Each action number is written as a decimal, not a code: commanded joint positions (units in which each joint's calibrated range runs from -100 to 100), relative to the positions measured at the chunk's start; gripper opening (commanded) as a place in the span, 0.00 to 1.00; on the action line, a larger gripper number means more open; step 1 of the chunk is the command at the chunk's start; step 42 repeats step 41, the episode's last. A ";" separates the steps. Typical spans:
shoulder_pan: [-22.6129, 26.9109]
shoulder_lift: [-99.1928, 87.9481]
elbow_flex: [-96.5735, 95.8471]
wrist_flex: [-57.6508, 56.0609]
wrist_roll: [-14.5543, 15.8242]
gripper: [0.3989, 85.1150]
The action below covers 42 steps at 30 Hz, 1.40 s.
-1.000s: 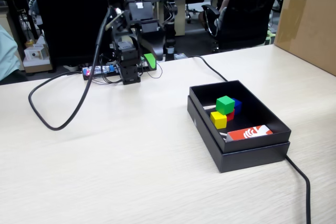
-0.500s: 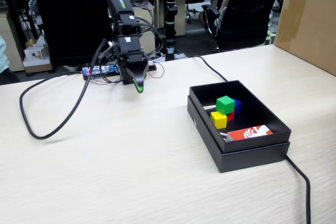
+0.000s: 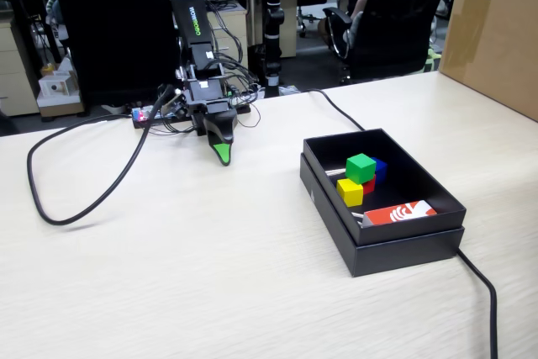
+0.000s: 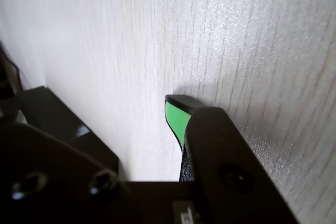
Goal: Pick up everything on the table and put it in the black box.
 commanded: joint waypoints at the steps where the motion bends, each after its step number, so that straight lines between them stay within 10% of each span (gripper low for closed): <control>1: 0.05 0.16 -3.77 3.70 -1.61 0.59; 42: -0.15 0.27 -4.49 2.93 -1.51 0.56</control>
